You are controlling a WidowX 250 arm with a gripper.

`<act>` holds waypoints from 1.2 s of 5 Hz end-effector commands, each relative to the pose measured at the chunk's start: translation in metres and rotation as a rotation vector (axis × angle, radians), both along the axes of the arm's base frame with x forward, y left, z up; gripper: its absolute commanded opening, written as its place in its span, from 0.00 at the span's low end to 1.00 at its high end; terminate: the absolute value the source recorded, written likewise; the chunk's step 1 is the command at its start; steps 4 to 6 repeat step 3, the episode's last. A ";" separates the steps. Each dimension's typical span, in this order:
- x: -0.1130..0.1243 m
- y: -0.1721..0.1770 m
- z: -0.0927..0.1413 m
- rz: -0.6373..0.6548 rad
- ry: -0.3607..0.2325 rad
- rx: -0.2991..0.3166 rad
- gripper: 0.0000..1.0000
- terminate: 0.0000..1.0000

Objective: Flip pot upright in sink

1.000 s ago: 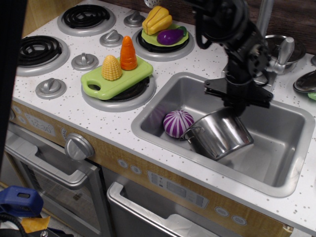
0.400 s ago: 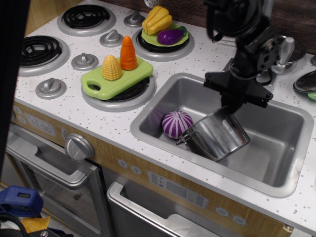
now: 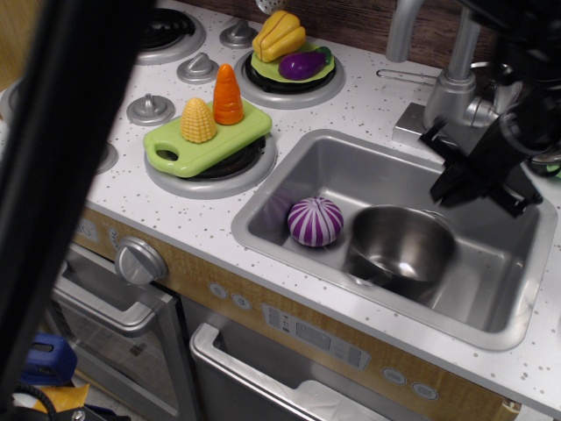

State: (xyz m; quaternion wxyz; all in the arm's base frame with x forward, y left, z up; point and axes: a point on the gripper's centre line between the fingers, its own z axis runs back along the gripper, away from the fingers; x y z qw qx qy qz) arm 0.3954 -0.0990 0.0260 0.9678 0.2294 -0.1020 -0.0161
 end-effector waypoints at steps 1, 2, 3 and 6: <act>0.011 -0.010 0.022 0.022 -0.068 0.064 0.00 0.00; 0.011 -0.010 0.022 0.022 -0.068 0.064 1.00 0.00; 0.011 -0.010 0.022 0.022 -0.068 0.064 1.00 1.00; 0.011 -0.010 0.022 0.022 -0.068 0.064 1.00 1.00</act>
